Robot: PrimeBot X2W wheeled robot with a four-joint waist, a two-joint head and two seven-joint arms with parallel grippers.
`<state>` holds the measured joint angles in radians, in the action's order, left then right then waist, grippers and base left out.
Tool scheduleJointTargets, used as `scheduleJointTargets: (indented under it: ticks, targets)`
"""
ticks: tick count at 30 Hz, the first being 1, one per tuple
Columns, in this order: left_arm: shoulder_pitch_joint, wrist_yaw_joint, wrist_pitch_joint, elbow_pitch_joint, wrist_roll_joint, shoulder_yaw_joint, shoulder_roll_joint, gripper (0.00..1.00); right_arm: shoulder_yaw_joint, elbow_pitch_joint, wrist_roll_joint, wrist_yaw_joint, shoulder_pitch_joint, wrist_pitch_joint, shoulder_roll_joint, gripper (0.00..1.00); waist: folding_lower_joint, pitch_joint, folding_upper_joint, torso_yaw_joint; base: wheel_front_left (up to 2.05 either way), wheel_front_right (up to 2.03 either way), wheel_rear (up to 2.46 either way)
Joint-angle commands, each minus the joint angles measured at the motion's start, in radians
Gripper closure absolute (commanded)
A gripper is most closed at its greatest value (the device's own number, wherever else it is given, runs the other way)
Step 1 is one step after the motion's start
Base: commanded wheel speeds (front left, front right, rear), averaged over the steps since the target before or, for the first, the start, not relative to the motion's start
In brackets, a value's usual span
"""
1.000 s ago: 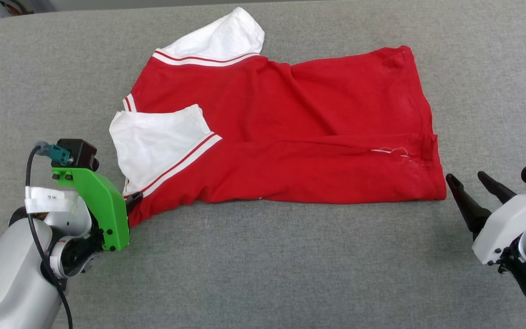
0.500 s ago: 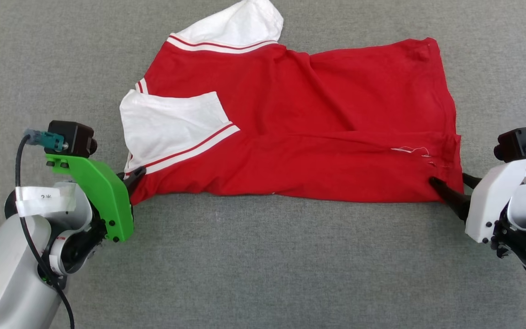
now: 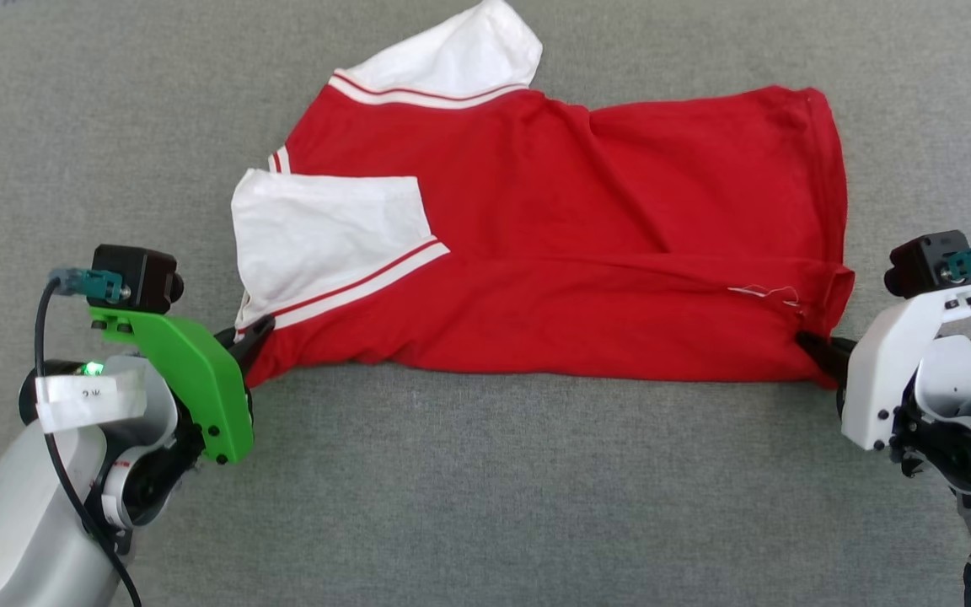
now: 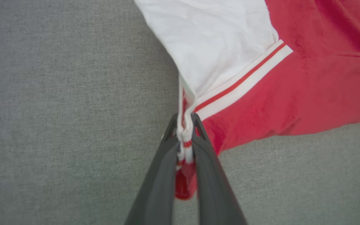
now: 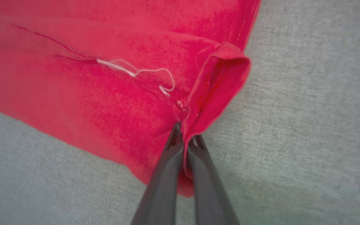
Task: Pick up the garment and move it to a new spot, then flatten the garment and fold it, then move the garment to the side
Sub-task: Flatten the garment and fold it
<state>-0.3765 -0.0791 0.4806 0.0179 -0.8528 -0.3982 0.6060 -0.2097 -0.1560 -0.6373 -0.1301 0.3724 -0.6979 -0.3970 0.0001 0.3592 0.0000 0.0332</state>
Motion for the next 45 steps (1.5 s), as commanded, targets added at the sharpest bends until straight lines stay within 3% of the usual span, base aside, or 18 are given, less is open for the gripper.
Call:
scheduleJointTargets:
  ticks: [1,8,13,19,23,28,29,30,31,32,33,34,35,45]
  targets:
    - [0.021,0.004,-0.009,-0.007,0.009,0.003,0.006,1.00,-0.014,0.001,-0.003,-0.001,-0.021,-0.001,-0.003,1.00,-0.0001,-0.045,0.0000,-0.003,0.00,0.00,0.00]
    - [0.109,-0.023,-0.013,-0.056,0.005,0.010,0.037,1.00,-0.015,0.076,-0.010,-0.001,-0.084,-0.011,-0.025,1.00,-0.0001,-0.150,0.0000,-0.009,0.00,0.00,0.00]
    - [0.215,-0.066,-0.012,-0.118,-0.010,0.029,0.069,1.00,0.010,0.132,-0.028,-0.001,-0.181,-0.035,-0.025,1.00,-0.0001,-0.210,0.0000,-0.007,0.00,0.00,0.00]
    - [0.361,-0.115,-0.014,-0.179,-0.053,0.063,0.096,1.00,0.084,0.207,-0.020,-0.001,-0.332,-0.077,0.007,1.00,-0.0001,-0.250,0.0000,-0.006,0.00,0.00,0.00]
    - [0.440,-0.130,-0.016,-0.176,-0.077,0.056,0.087,1.00,0.123,0.232,0.001,-0.001,-0.422,-0.097,0.053,1.00,-0.0001,-0.254,0.0000,-0.011,0.00,0.00,0.00]
    - [0.476,-0.118,-0.057,-0.108,-0.105,0.041,0.024,1.00,0.142,0.206,0.033,-0.001,-0.483,-0.069,0.119,1.00,-0.0001,-0.251,0.0000,-0.023,0.00,0.00,0.00]
    - [0.475,-0.112,-0.067,-0.086,-0.109,0.039,0.012,1.00,0.145,0.190,0.036,-0.001,-0.491,-0.054,0.134,0.90,-0.0001,-0.250,0.0000,-0.023,0.00,0.00,0.00]
    - [0.471,-0.107,-0.074,-0.069,-0.109,0.036,0.004,1.00,0.144,0.176,0.040,-0.001,-0.497,-0.045,0.143,0.57,-0.0001,-0.250,0.0000,-0.024,0.00,0.00,0.00]
    - [0.464,-0.101,-0.090,-0.050,-0.108,0.038,-0.007,1.00,0.146,0.163,0.043,-0.001,-0.500,-0.025,0.154,0.00,-0.0001,-0.250,0.0000,-0.026,0.00,0.00,0.00]
    - [0.457,-0.097,-0.102,-0.035,-0.107,0.039,-0.014,0.91,0.148,0.154,0.045,-0.001,-0.500,-0.004,0.161,0.00,-0.0001,-0.250,0.0000,-0.027,0.00,0.00,0.00]
    - [0.451,-0.090,-0.111,-0.019,-0.106,0.038,-0.021,0.45,0.149,0.145,0.050,-0.001,-0.499,0.023,0.168,0.00,-0.0001,-0.250,0.0000,-0.027,0.00,0.00,0.00]
    - [0.446,-0.085,-0.118,-0.009,-0.107,0.039,-0.026,0.08,0.150,0.142,0.056,-0.001,-0.498,0.048,0.171,0.00,-0.0001,-0.251,0.0000,-0.028,0.00,0.00,0.00]
    - [0.438,-0.081,-0.132,-0.001,-0.104,0.042,-0.030,0.00,0.154,0.141,0.065,-0.001,-0.493,0.090,0.176,0.00,-0.0001,-0.252,0.0000,-0.029,0.00,0.00,0.00]
    - [0.355,-0.073,-0.264,-0.037,0.007,0.064,-0.006,0.00,0.181,0.196,0.199,-0.001,-0.439,0.502,0.206,0.00,-0.0001,-0.255,0.0000,-0.033,0.00,0.00,0.00]
